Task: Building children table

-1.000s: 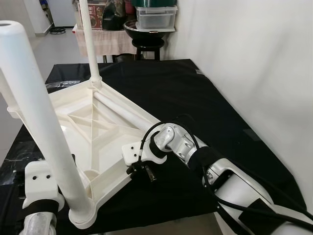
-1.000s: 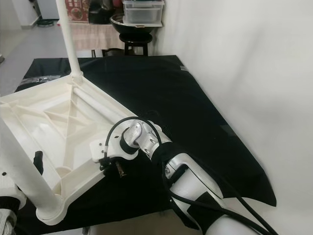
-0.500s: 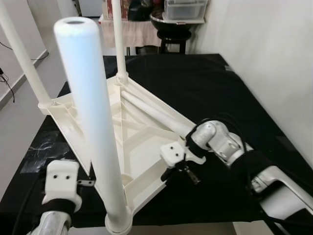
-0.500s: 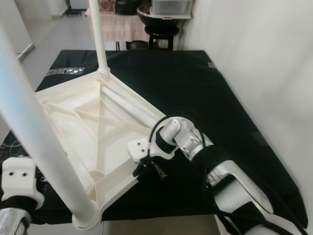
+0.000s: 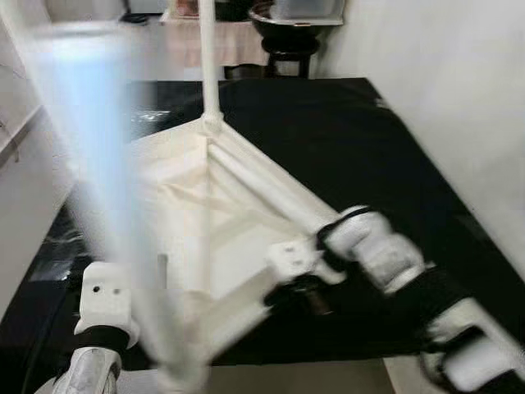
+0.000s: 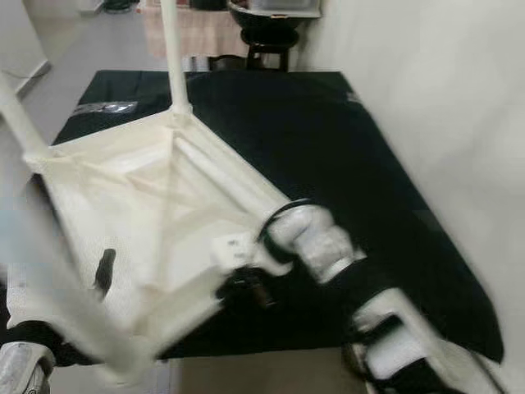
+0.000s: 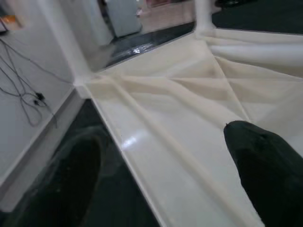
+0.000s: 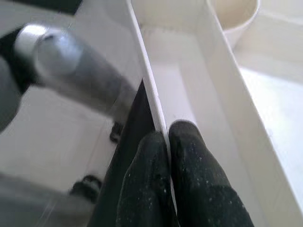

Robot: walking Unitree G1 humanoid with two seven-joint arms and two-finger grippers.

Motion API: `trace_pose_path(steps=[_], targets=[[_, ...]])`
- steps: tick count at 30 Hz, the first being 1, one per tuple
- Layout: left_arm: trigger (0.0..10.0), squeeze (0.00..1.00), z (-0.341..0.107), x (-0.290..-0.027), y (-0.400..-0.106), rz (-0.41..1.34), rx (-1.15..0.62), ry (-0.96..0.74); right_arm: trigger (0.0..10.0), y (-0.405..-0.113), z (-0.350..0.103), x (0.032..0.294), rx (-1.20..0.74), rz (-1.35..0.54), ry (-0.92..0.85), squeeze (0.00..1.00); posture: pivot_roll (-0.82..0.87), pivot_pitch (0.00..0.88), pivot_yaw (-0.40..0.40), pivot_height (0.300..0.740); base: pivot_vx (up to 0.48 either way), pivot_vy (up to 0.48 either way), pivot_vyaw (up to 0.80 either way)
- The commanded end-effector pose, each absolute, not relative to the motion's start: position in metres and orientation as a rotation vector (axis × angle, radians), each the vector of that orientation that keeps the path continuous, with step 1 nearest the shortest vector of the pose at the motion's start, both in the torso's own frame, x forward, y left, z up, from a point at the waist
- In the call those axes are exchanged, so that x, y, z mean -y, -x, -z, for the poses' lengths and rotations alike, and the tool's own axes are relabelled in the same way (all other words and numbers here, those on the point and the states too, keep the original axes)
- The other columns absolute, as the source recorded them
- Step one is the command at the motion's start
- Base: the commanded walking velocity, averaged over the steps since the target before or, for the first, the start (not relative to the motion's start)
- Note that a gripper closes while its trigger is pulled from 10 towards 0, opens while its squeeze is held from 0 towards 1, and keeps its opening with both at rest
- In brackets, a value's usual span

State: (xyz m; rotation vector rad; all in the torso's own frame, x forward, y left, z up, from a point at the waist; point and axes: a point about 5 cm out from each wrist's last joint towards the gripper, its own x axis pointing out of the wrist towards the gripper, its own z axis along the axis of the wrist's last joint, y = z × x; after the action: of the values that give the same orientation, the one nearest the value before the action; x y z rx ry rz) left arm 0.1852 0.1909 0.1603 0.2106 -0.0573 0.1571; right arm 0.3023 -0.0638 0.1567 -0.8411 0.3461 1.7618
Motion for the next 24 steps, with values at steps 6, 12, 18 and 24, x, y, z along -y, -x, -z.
trace_pose_path(steps=[6,12,18,24], targets=[[10.0,0.0,-0.157,-0.188,-0.184,-0.13,0.038,-0.218,10.0,-0.325,-0.168,0.022,-0.192,-1.459,0.641,1.0,0.05,0.072,-0.035,0.74,0.0,0.0,0.0],[10.0,0.0,-0.156,-0.188,-0.185,-0.131,0.038,-0.231,10.0,-0.323,-0.179,0.034,-0.121,-1.528,0.649,0.75,0.05,0.074,-0.031,0.74,0.0,0.0,0.0],[10.0,0.0,-0.151,-0.189,-0.18,-0.139,0.017,-0.237,10.0,-0.316,-0.196,0.06,-0.058,-1.67,0.609,0.0,0.05,0.075,-0.027,0.74,0.0,0.0,0.0],[10.0,0.0,-0.143,-0.193,-0.168,-0.17,-0.033,-0.204,10.0,-0.331,-0.212,0.07,0.018,-1.582,0.473,0.0,0.06,0.078,-0.02,0.74,0.0,0.0,0.0]])
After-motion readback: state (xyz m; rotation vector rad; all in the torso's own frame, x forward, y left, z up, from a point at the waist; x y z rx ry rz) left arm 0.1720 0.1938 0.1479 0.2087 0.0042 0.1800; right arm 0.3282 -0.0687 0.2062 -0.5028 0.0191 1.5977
